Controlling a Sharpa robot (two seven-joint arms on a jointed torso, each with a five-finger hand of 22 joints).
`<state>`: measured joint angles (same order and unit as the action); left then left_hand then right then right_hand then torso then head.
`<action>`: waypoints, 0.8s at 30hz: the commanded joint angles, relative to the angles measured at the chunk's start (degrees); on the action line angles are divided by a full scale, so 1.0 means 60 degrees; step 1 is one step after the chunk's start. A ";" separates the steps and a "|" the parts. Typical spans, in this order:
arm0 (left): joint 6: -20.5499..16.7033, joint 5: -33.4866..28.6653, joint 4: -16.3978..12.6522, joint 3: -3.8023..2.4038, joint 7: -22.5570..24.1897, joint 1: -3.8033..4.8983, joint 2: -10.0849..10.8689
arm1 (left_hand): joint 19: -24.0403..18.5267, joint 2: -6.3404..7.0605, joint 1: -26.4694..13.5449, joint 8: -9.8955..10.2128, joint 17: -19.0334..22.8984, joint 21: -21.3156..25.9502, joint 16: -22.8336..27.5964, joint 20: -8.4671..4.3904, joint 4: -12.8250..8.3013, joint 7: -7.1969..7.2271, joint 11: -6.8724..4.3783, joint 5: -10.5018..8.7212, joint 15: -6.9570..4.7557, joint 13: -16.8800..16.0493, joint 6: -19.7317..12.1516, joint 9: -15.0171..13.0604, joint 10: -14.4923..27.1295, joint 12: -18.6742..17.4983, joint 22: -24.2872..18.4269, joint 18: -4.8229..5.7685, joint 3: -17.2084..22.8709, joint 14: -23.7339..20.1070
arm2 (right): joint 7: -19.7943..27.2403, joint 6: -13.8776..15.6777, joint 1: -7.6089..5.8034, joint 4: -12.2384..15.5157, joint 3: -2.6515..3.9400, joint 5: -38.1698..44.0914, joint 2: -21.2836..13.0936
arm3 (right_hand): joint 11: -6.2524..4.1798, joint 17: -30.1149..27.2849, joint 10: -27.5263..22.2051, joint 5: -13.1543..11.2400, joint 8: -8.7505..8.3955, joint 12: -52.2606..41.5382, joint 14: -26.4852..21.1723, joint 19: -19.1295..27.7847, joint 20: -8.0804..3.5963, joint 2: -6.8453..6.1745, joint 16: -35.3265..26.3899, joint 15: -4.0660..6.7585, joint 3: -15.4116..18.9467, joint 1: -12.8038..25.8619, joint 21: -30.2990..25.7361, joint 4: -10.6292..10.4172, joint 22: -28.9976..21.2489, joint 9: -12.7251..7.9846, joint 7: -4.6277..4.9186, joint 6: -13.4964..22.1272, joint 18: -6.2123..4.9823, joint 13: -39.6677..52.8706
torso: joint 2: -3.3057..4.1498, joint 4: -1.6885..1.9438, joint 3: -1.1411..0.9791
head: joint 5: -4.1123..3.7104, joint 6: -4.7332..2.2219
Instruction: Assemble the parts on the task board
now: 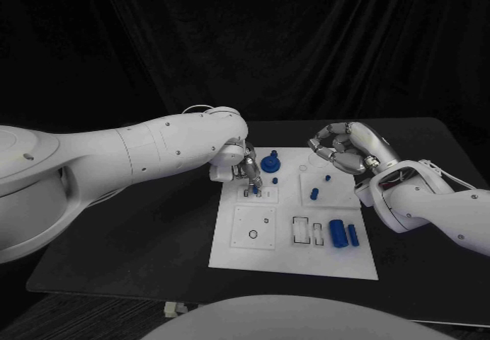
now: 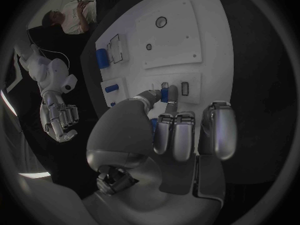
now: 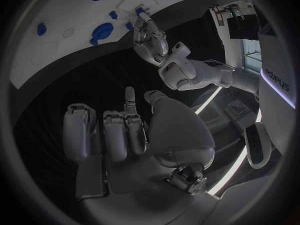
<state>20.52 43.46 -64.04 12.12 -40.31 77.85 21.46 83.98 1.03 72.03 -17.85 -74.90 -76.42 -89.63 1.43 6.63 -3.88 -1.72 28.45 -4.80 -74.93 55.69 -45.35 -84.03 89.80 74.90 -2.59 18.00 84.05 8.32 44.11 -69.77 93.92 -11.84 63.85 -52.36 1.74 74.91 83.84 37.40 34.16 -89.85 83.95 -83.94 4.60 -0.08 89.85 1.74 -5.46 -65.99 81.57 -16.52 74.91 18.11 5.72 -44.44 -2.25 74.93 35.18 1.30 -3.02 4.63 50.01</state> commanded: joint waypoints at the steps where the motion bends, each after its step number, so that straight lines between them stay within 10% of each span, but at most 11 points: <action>1: -0.0120 -0.0071 -0.0068 -0.0004 -0.0351 0.0021 0.0023 | 0.0415 -0.0074 -0.0033 -0.0035 -0.2516 0.0026 -0.0062 0.0022 -0.1325 0.0115 0.0031 -0.0016 0.0006 -0.2511 0.0095 -0.0020 -0.0996 0.0034 0.1925 -0.0007 0.1371 0.0992 | -0.0159 -0.0025 0.0023 0.0025 0.0006 0.0066 -0.0014 | -0.0043 0.2516 0.1027 -0.0053 0.0033 -0.0025 0.1008 -0.0119 -0.0041 0.0021 0.0025 0.0039 -0.0071 -0.0094 -0.0026 -0.0007 0.1973 -0.0014 -0.0020 0.0020 -0.0034 0.2512 | -0.0002 -0.0001 -0.0001 | -0.0002 -0.0002; 24: -0.0434 -0.0075 -0.0214 -0.0004 -0.0267 0.0019 0.0098 | 0.0412 -0.0040 -0.0076 -0.0048 -0.2516 0.0041 -0.0062 0.0015 -0.1327 0.0127 0.0021 -0.0010 -0.0003 -0.2511 0.0123 -0.0031 -0.0996 0.0034 0.1922 -0.0010 0.1398 0.0992 | -0.0199 -0.0022 0.0089 0.0031 0.0006 0.0137 -0.0027 | -0.0042 0.2516 0.1027 -0.0054 0.0035 -0.0025 0.1008 -0.0113 -0.0041 0.0019 0.0025 0.0038 -0.0078 -0.0110 -0.0035 -0.0005 0.1970 -0.0015 -0.0020 0.0022 -0.0036 0.2512 | -0.0003 0.0001 0.0002 | 0.0011 -0.0002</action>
<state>18.64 43.41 -65.21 12.14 -40.32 77.85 22.11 83.98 1.53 71.53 -17.84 -74.90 -76.42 -89.63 1.43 6.32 -3.89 -1.72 28.23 -4.80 -74.92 55.71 -45.46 -84.03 89.80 74.90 -2.59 18.30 84.05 8.13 44.06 -69.37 93.96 -11.84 64.01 -52.44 1.74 74.91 83.84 37.41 34.16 -89.85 83.95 -83.93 4.60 -0.08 89.85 1.74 -5.46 -65.99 81.57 -16.52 74.95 18.12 5.72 -44.44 -2.25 74.93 35.17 1.30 -3.02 4.70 50.01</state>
